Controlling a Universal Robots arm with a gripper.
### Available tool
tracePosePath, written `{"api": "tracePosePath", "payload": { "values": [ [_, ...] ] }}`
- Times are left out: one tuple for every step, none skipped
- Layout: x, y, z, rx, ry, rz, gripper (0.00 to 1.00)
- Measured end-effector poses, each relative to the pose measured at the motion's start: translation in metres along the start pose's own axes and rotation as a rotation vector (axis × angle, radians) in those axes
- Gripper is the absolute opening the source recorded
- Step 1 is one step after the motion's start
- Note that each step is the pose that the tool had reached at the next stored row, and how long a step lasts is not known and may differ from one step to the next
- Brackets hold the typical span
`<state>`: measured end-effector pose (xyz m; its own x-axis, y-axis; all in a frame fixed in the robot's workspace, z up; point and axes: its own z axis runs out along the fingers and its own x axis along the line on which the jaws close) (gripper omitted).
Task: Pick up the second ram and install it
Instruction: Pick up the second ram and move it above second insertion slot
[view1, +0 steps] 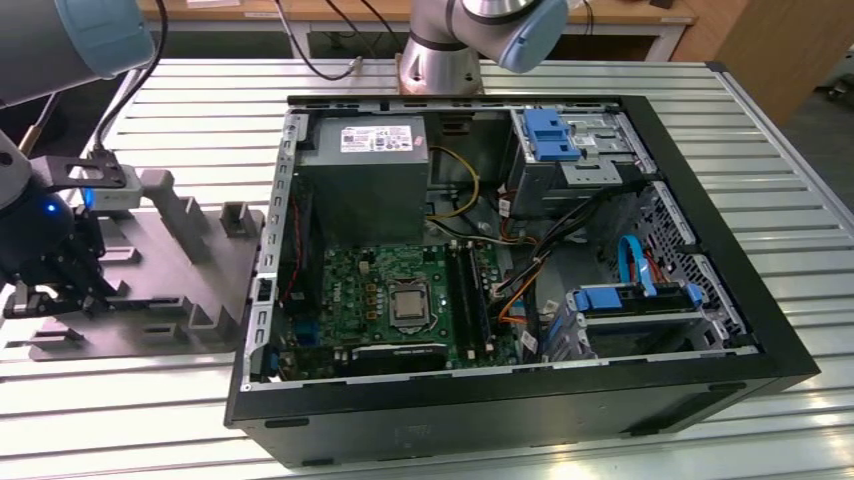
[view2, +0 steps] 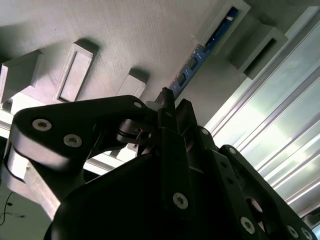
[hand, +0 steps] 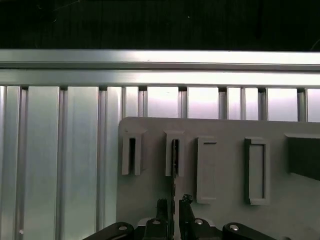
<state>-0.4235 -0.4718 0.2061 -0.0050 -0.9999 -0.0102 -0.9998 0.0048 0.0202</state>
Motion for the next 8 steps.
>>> {"api": "tracePosePath", "payload": {
  "values": [
    [0.0000,0.0002,0.0002,0.0000,0.0000,-0.001,0.24],
    [0.0000,0.0003,0.0004,-0.0002,0.0002,-0.002,0.24],
    [0.0000,0.0004,0.0009,-0.0002,0.0002,-0.002,0.24],
    [0.0000,0.0003,0.0017,-0.0001,0.0002,-0.004,0.24],
    [0.0000,0.0003,0.0026,-0.0002,0.0003,-0.005,0.24],
    [-0.0001,0.0003,0.0036,-0.0002,0.0003,-0.007,0.24],
    [-0.0001,0.0003,0.0043,-0.0001,0.0003,-0.007,0.24],
    [-0.0002,0.0003,0.0046,-0.0002,0.0004,-0.007,0.24]
  ]
}}
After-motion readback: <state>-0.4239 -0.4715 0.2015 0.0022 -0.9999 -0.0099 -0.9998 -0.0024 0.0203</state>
